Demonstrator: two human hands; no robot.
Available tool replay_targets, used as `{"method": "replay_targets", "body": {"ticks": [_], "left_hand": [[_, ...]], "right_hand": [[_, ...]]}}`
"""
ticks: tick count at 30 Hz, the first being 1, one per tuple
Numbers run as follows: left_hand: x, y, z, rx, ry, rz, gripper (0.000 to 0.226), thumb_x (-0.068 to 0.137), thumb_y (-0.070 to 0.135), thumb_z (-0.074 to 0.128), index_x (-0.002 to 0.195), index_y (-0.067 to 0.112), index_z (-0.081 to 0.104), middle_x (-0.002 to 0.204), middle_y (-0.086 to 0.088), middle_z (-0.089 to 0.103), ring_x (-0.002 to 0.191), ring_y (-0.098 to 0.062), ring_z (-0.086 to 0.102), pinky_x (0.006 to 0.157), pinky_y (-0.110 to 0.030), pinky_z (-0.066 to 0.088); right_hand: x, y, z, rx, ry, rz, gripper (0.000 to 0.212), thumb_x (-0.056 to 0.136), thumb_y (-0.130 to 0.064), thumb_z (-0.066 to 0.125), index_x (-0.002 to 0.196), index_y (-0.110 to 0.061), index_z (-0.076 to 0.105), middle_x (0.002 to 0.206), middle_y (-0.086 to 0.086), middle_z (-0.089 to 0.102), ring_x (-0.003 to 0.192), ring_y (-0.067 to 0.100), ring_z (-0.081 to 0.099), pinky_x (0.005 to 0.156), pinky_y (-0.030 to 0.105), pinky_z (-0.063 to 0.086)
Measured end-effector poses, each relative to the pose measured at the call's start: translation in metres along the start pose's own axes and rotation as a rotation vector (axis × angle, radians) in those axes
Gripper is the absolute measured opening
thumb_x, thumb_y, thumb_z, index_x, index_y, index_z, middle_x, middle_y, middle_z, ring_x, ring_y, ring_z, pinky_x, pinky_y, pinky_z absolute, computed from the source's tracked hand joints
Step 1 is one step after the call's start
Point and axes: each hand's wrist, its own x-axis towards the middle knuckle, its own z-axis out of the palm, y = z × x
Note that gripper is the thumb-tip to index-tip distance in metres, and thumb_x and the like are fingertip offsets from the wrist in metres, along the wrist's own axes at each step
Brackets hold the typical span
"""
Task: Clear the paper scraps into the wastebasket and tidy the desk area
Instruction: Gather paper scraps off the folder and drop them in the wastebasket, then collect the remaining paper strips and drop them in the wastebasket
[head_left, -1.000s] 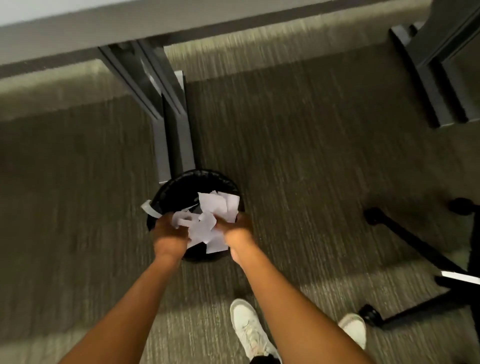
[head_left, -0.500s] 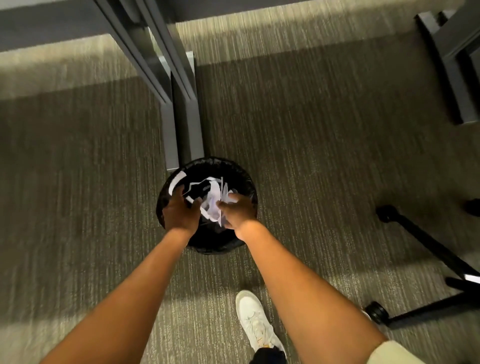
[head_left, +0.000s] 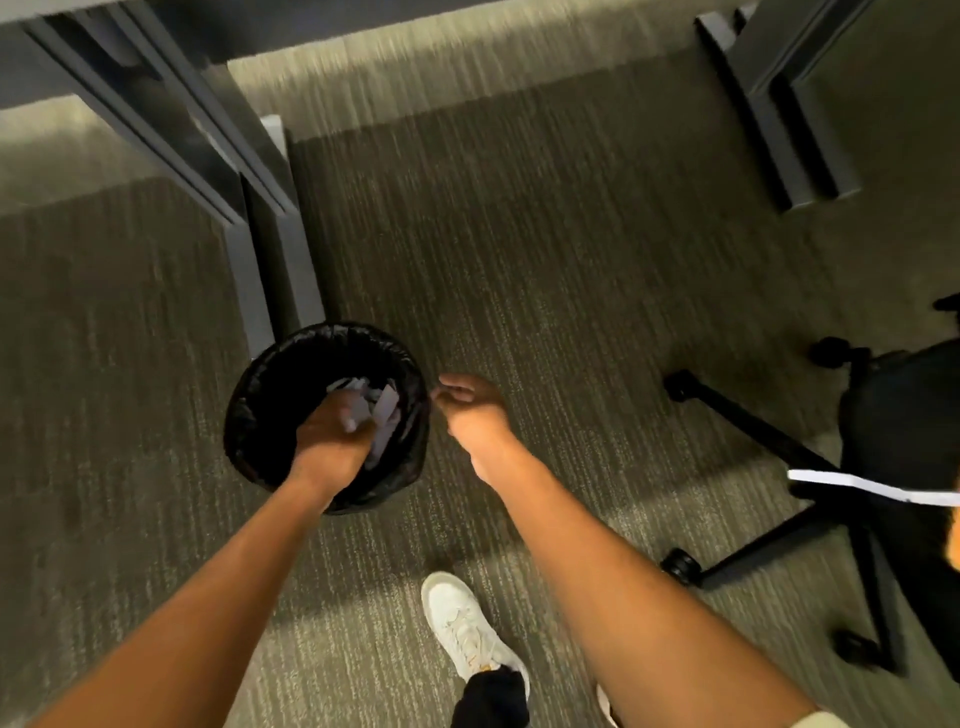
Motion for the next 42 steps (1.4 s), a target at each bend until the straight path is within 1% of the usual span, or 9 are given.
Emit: {"method": "replay_targets", "body": {"ticks": [4,8,14,19,24,27,32,35,42], "left_hand": [[-0.016,0.053,0.033,-0.047,-0.074,0.063,0.038,0.092,0.019,0.064,0.128,0.01,0.057,0.128,-0.015,0.061,0.12,-0.034,0.057,0.104,-0.046,0.046],[-0.04,0.131,0.088,-0.048,-0.213,0.132,0.034,0.092,0.017,0.063,0.123,0.003,0.059,0.12,-0.02,0.062,0.114,-0.035,0.059,0.097,-0.039,0.045],[-0.098,0.238,0.175,0.089,-0.31,0.389,0.032,0.091,0.025,0.065,0.12,0.011,0.062,0.116,-0.014,0.066,0.109,-0.029,0.063,0.099,-0.039,0.049],[-0.146,0.306,0.259,0.16,-0.431,0.557,0.034,0.092,0.027,0.064,0.122,0.013,0.061,0.119,-0.014,0.065,0.112,-0.026,0.061,0.099,-0.036,0.047],[-0.187,0.351,0.334,0.247,-0.509,0.703,0.035,0.091,0.025,0.064,0.124,0.013,0.06,0.122,-0.012,0.062,0.115,-0.026,0.057,0.099,-0.036,0.046],[-0.201,0.375,0.371,0.311,-0.526,0.769,0.035,0.092,0.026,0.062,0.126,0.015,0.058,0.123,-0.009,0.057,0.112,-0.024,0.055,0.094,-0.033,0.045],[-0.213,0.418,0.421,0.425,-0.514,0.854,0.042,0.091,0.025,0.065,0.13,0.017,0.053,0.135,-0.008,0.048,0.128,-0.027,0.045,0.106,-0.043,0.043],[-0.218,0.445,0.446,0.453,-0.503,0.907,0.043,0.09,0.022,0.064,0.131,0.019,0.051,0.139,-0.008,0.042,0.13,-0.029,0.042,0.107,-0.044,0.041],[-0.224,0.513,0.509,0.59,-0.477,1.056,0.05,0.092,0.026,0.062,0.138,0.018,0.044,0.149,-0.012,0.032,0.137,-0.032,0.034,0.11,-0.047,0.038]], "right_hand": [[-0.015,-0.009,-0.084,-0.005,0.105,-0.037,0.023,0.086,-0.004,0.065,0.11,-0.006,0.065,0.108,0.012,0.069,0.099,0.019,0.063,0.086,0.027,0.048],[-0.035,-0.016,-0.193,-0.101,0.237,-0.095,0.024,0.087,-0.019,0.067,0.11,-0.015,0.067,0.104,0.003,0.068,0.094,0.012,0.059,0.091,0.031,0.047],[-0.067,-0.013,-0.349,-0.13,0.436,-0.137,0.025,0.086,-0.025,0.068,0.112,-0.022,0.066,0.112,-0.003,0.065,0.078,-0.004,0.054,0.081,0.024,0.044],[-0.094,0.011,-0.467,-0.192,0.615,-0.135,0.036,0.083,-0.027,0.072,0.118,-0.021,0.061,0.12,0.003,0.06,0.101,0.017,0.061,0.08,0.025,0.045],[-0.125,0.059,-0.564,-0.437,0.88,-0.017,0.065,0.071,-0.037,0.081,0.127,-0.031,0.049,0.132,0.007,0.039,0.122,0.031,0.043,0.094,0.037,0.041],[-0.135,0.086,-0.597,-0.505,0.864,0.129,0.083,0.063,-0.046,0.083,0.133,-0.037,0.039,0.136,0.007,0.028,0.124,0.035,0.036,0.094,0.041,0.042],[-0.125,0.112,-0.608,-0.571,0.713,0.196,0.099,0.061,-0.058,0.08,0.14,-0.041,0.023,0.14,0.01,0.022,0.126,0.034,0.034,0.094,0.04,0.044],[-0.116,0.118,-0.602,-0.54,0.719,0.178,0.092,0.066,-0.058,0.078,0.14,-0.043,0.025,0.141,0.007,0.019,0.119,0.033,0.042,0.088,0.04,0.05],[-0.104,0.117,-0.602,-0.467,0.72,-0.035,0.02,0.094,-0.026,0.056,0.114,-0.024,0.059,0.131,0.007,0.036,0.099,0.029,0.058,0.083,0.037,0.051]]}}
